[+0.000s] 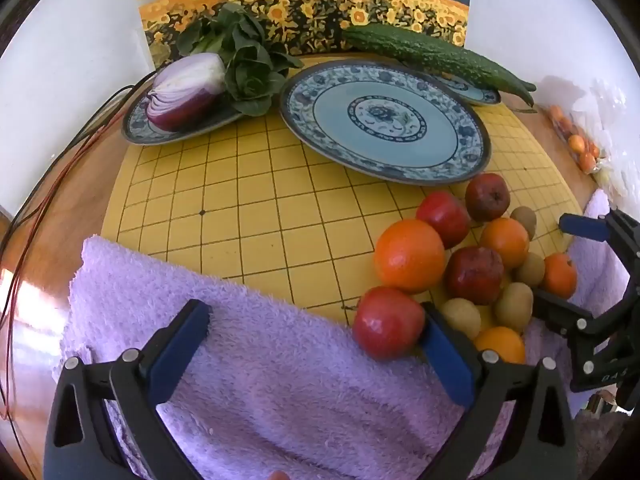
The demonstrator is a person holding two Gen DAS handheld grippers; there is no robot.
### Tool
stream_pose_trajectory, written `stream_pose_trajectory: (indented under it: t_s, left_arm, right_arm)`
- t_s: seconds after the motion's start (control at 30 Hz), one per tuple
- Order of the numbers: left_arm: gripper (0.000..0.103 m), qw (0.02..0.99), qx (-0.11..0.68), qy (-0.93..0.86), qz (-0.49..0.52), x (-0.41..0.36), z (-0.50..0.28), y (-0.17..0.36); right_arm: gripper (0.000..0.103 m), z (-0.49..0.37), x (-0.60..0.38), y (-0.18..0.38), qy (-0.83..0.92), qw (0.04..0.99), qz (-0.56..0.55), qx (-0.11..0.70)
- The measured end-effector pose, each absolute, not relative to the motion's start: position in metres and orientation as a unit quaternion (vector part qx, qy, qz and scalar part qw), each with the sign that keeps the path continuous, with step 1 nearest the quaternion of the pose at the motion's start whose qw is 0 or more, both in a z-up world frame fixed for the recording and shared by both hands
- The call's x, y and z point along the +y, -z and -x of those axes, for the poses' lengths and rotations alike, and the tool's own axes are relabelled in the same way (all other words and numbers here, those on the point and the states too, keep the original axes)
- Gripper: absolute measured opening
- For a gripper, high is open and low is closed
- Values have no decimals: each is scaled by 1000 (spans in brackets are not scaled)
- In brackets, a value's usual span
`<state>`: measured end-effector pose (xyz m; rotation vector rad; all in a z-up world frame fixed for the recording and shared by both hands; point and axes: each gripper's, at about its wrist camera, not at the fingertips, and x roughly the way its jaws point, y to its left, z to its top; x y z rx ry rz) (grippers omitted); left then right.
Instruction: Organize fruits
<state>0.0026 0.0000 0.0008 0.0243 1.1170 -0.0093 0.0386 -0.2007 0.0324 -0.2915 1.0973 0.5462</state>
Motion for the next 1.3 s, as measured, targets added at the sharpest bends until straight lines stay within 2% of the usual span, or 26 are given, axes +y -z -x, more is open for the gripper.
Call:
stream_pose_trajectory:
  t_s: [1.3]
  left_arm:
    - [103, 847, 531, 15, -19, -4, -3, 0]
  right_arm:
    - [103, -27, -205, -34, -265, 801, 142, 518]
